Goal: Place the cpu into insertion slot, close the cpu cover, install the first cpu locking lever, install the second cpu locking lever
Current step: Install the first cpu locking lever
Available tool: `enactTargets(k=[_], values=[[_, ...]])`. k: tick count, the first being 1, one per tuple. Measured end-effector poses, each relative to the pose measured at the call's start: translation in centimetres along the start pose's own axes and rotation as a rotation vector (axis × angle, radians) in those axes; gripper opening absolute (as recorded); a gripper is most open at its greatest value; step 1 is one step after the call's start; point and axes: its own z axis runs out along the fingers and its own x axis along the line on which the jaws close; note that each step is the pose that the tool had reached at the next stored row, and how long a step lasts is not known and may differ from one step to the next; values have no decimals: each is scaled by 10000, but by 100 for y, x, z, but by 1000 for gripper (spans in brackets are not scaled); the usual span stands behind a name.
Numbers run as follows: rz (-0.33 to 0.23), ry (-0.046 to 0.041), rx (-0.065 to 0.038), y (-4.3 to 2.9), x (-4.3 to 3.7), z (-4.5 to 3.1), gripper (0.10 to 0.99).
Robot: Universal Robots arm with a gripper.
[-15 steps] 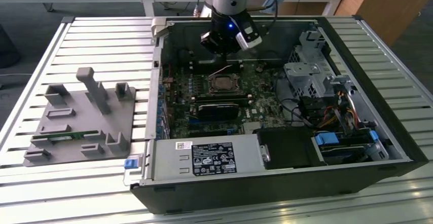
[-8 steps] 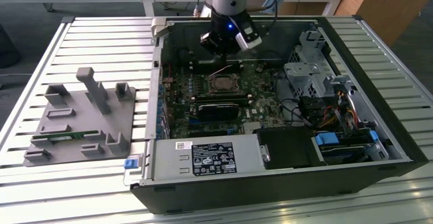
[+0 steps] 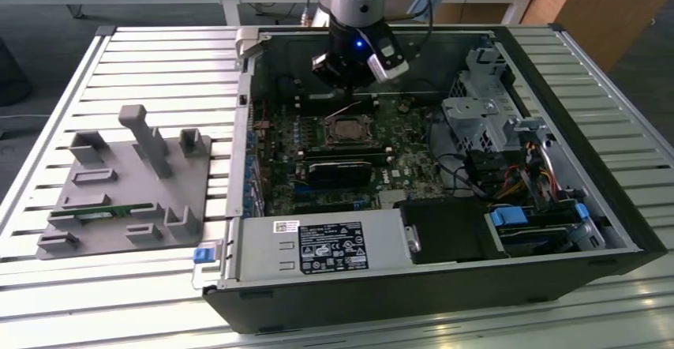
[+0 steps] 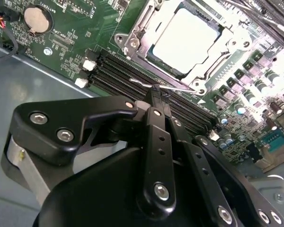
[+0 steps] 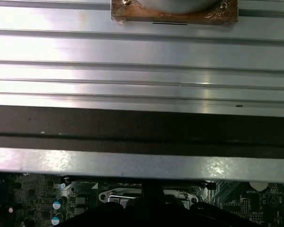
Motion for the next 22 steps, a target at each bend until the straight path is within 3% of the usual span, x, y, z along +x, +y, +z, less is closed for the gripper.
enactTargets(k=[3,4,7,9,11,22], values=[[-1,1,-1,-27,-2,-3,106],[1,0,-47,-45,-4,-4,106],[6,-7,-515,-80,-5,-7,106],[9,-9,-757,-104,-4,-9,106],[9,-10,-786,-124,-4,-8,106],[9,-7,-742,-148,-32,34,106]])
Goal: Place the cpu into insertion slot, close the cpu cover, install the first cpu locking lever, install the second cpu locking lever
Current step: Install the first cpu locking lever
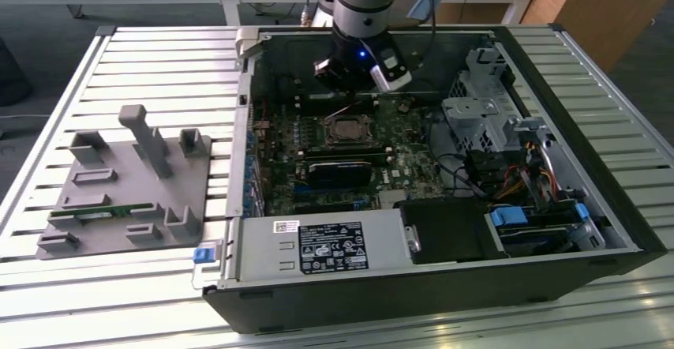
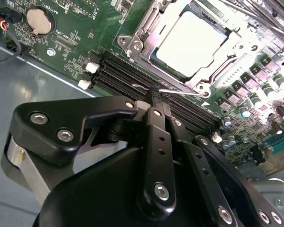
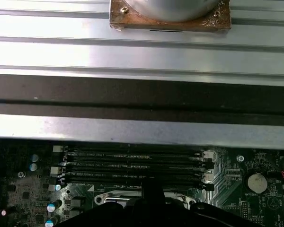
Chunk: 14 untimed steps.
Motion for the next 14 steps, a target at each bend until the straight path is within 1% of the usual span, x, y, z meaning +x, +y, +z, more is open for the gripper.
enactTargets(k=[8,14], values=[[0,-1,11,-10,-35,36,106],[0,-1,36,-22,-67,97,106]])
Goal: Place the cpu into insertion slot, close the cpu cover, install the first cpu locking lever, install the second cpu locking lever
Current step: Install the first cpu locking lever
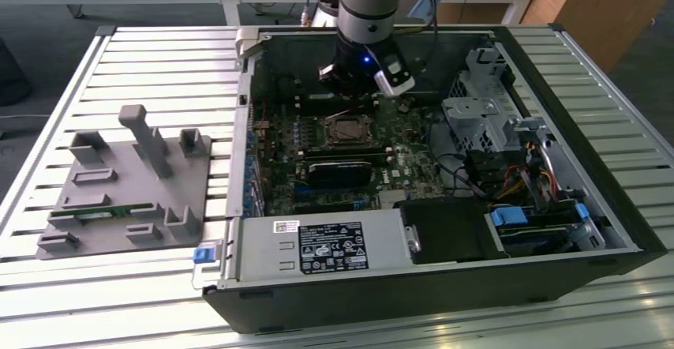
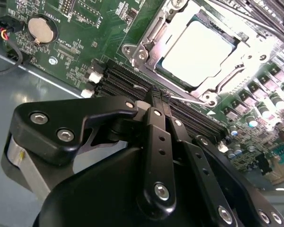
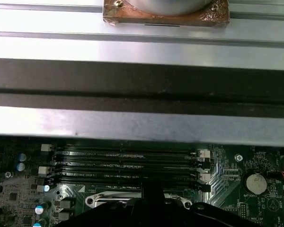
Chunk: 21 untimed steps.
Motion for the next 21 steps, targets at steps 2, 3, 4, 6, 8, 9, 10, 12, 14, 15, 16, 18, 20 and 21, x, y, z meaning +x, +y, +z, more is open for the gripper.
enactTargets(k=[2,3,4,6,8,9,10,12,14,15,16,18,20,21], values=[[0,-1,6,-5,-11,25,106],[0,0,12,-7,-16,37,106],[0,0,20,-10,-20,49,106],[-1,0,38,-14,-26,73,106],[0,1,69,-19,-30,95,106],[-1,2,87,-21,-33,105,106],[-1,2,106,-23,-34,114,106],[-1,1,136,-25,-37,128,106],[-2,2,157,-27,-39,135,106],[-2,3,163,-27,-40,138,106],[-3,3,167,-28,-42,139,106],[-1,3,167,-28,-44,140,106],[-3,2,164,-28,-46,141,106],[-3,2,164,-28,-48,141,106]])
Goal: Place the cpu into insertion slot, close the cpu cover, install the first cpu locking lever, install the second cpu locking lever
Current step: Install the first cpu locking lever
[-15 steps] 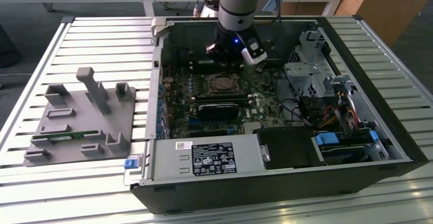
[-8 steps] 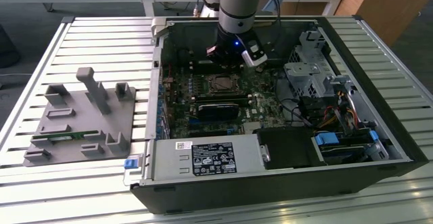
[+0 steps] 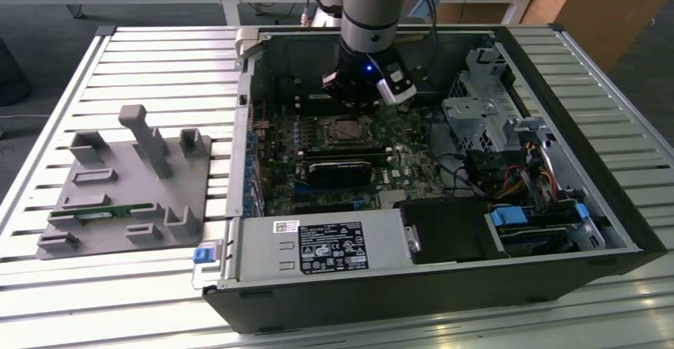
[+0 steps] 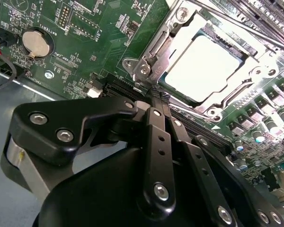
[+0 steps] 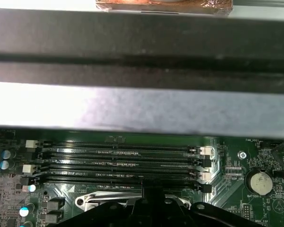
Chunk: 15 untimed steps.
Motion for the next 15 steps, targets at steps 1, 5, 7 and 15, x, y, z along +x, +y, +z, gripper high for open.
enactTargets(k=[1,5,7,15], values=[[0,-1,-1,0,-1,-1,106],[1,-1,-2,1,-1,-6,106],[1,0,2,1,-1,-7,106],[-1,5,132,-3,-1,16,106]])
